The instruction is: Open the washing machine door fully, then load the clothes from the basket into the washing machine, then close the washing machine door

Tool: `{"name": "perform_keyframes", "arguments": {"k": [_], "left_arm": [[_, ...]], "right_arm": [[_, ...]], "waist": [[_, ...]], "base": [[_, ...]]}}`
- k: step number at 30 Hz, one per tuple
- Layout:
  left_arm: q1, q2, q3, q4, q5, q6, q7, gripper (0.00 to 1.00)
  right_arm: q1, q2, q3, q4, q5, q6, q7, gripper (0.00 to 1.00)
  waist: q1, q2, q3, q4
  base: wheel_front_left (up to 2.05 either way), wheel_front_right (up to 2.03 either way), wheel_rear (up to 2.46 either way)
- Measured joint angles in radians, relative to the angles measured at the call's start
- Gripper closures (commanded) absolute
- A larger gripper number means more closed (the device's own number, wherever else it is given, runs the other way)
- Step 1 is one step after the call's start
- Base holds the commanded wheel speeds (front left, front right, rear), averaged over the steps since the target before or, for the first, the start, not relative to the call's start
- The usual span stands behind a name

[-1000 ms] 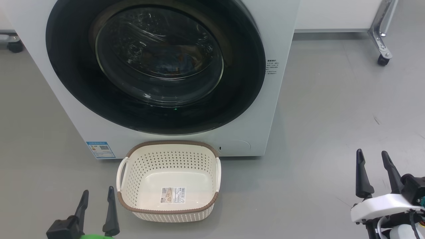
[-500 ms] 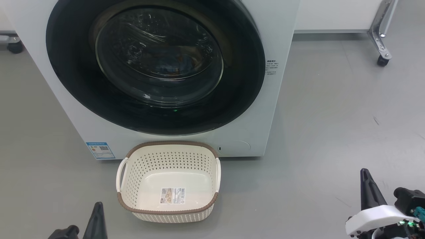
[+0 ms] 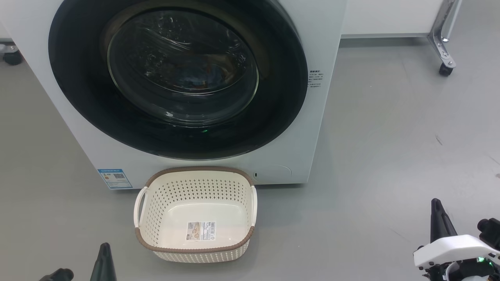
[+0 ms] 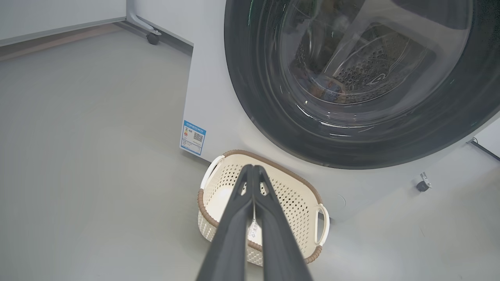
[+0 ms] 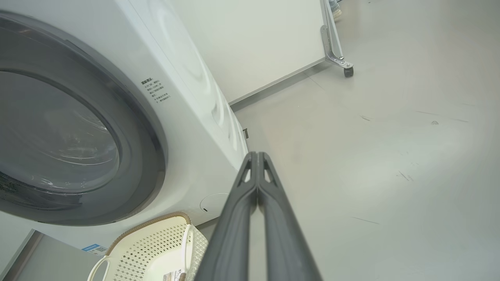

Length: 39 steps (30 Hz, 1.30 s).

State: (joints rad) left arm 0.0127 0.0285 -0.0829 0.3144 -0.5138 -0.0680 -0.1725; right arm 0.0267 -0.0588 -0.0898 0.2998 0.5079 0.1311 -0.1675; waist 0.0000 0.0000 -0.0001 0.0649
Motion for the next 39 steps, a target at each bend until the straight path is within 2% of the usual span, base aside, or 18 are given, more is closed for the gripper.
{"name": "perform_keyframes", "arguments": {"k": [39], "left_arm": [[-0.036,0.0,0.085,-0.013,-0.509,-0.026,0.144,1.0]], "right_arm": [[-0.042,0.01,-0.031,-0.001,0.514,0.0,0.145,1.0]], "waist": [[0.0,0.0,0.001,-0.031]], "base": [[0.0,0.0,0.0]]}}
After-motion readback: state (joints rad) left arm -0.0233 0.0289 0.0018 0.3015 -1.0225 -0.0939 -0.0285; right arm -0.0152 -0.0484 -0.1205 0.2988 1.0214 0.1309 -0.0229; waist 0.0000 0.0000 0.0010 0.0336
